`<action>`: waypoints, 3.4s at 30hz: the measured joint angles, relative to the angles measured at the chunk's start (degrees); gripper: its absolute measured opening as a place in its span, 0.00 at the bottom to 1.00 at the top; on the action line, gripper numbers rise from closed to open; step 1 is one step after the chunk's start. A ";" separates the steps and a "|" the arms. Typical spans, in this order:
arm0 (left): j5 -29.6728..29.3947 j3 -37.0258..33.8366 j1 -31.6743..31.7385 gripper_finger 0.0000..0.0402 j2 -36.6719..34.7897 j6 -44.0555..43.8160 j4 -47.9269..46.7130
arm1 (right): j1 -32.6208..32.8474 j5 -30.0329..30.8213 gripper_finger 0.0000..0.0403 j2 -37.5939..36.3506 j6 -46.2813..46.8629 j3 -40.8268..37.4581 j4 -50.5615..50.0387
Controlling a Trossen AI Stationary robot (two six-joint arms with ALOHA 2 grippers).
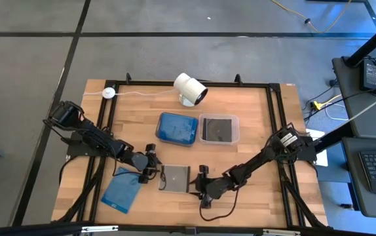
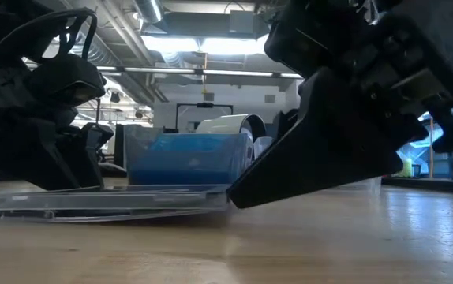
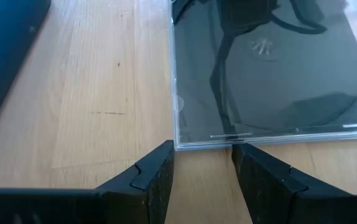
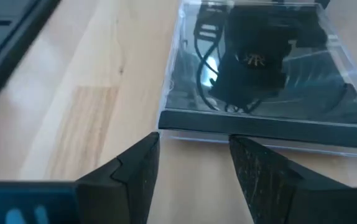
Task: Pick & place jewel cases by type
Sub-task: Put the black cd case into the transparent bin
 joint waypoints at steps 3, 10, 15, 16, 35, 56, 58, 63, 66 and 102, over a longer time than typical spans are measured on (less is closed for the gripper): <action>0.12 0.00 0.01 0.41 0.00 0.00 0.00 | 0.00 -1.01 0.51 -0.04 1.00 0.36 0.01; 0.39 0.02 0.01 0.41 0.00 0.00 -0.02 | 0.00 -1.01 0.51 -0.13 1.05 0.44 0.41; 0.63 0.02 0.01 0.40 0.00 0.00 -0.02 | 0.00 -0.95 0.51 -0.17 0.84 0.44 1.06; 0.65 0.02 0.01 0.40 0.00 0.00 -0.04 | 0.00 -0.94 0.51 -0.17 0.73 0.44 1.15; 0.67 0.02 -0.01 0.40 0.00 0.00 -0.07 | 0.00 0.76 0.51 -0.39 -11.98 0.61 7.53; 0.19 0.07 -0.07 0.39 0.02 -0.05 -0.06 | -0.51 2.10 0.51 -0.39 -46.22 0.64 16.06; 0.25 0.28 -0.07 0.39 0.15 -0.37 0.47 | -0.95 2.94 0.51 -0.16 -46.95 0.57 15.49; 0.31 0.33 -0.07 0.39 0.13 -0.65 0.66 | -2.46 5.45 0.51 -0.07 -46.89 0.45 15.47; 0.28 0.31 -0.07 0.39 0.11 -0.66 0.61 | -3.16 4.80 0.51 -0.07 -46.79 0.46 15.44; 0.24 0.04 -0.05 0.39 0.02 -0.46 1.29 | -0.42 9.49 0.51 -0.24 -54.38 0.46 23.90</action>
